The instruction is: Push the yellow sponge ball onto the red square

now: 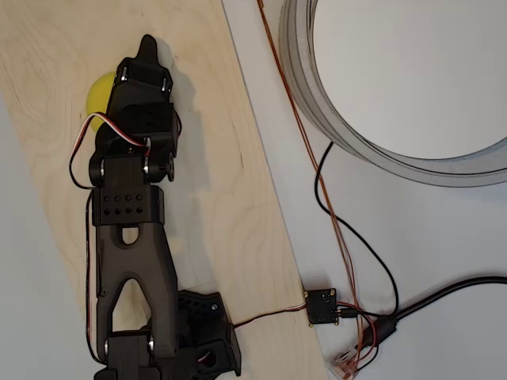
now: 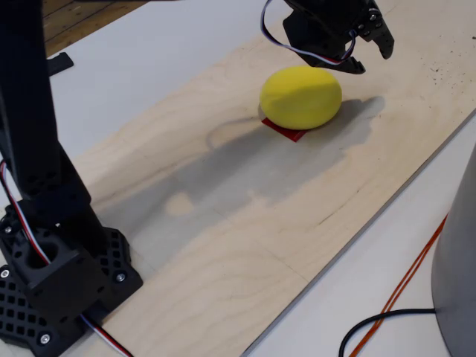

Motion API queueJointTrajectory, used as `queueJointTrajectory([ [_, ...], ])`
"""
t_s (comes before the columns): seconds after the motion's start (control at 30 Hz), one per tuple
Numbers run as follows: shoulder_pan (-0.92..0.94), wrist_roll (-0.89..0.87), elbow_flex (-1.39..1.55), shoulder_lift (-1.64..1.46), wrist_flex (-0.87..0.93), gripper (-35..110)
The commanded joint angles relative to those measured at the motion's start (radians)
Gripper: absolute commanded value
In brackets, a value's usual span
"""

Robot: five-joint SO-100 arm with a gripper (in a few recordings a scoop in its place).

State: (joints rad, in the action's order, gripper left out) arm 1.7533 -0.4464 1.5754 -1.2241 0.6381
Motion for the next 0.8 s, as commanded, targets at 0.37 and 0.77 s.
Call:
queueJointTrajectory([
  [0.37,-0.147,-0.017,-0.041,-0.087,0.006,11],
  [0.77,-0.195,-0.117,-0.097,0.038,0.021,10],
])
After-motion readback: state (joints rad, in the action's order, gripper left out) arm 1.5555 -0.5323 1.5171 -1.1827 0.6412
